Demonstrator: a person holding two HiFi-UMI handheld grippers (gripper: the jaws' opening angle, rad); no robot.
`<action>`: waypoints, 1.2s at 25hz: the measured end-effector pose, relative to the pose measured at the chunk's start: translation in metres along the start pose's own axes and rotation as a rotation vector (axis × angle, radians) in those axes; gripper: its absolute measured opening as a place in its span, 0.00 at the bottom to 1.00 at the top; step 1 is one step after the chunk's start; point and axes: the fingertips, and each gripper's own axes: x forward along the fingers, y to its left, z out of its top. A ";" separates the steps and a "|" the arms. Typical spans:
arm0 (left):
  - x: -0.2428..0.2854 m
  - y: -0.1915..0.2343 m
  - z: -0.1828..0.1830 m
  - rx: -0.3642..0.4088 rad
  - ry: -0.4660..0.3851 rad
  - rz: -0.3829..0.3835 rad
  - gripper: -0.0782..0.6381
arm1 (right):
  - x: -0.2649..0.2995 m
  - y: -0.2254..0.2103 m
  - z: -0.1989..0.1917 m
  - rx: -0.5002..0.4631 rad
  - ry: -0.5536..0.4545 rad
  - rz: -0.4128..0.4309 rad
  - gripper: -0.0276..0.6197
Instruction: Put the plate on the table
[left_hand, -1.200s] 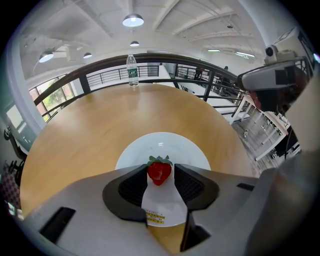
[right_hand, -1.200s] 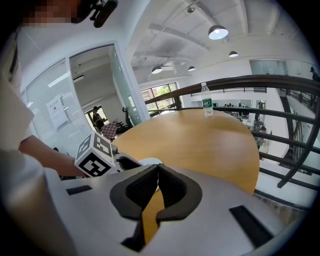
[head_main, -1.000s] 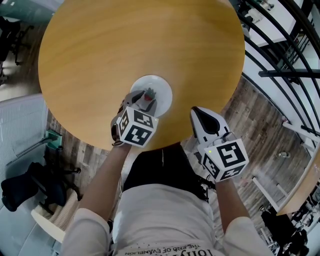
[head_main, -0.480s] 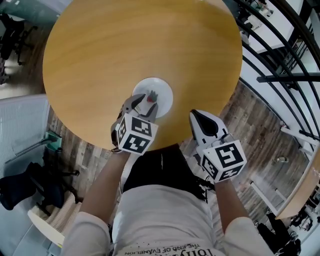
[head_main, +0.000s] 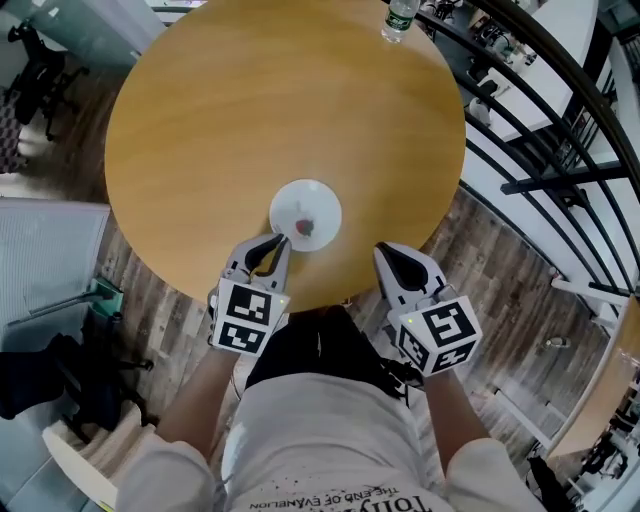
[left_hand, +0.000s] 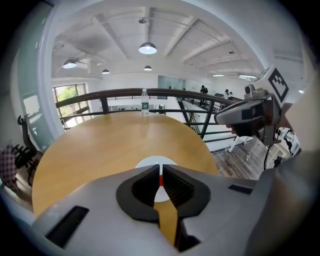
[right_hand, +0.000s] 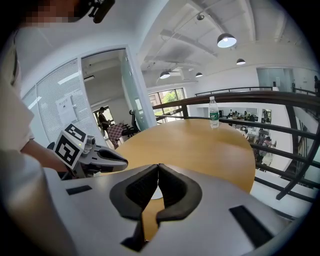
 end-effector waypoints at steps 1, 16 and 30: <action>-0.009 0.000 0.002 -0.010 -0.013 0.006 0.16 | -0.004 0.003 0.003 -0.002 -0.005 0.001 0.08; -0.113 -0.049 0.022 -0.230 -0.194 -0.016 0.14 | -0.054 0.052 0.029 -0.034 -0.066 0.061 0.08; -0.144 -0.056 0.050 -0.259 -0.268 -0.086 0.14 | -0.067 0.085 0.055 -0.068 -0.112 0.125 0.08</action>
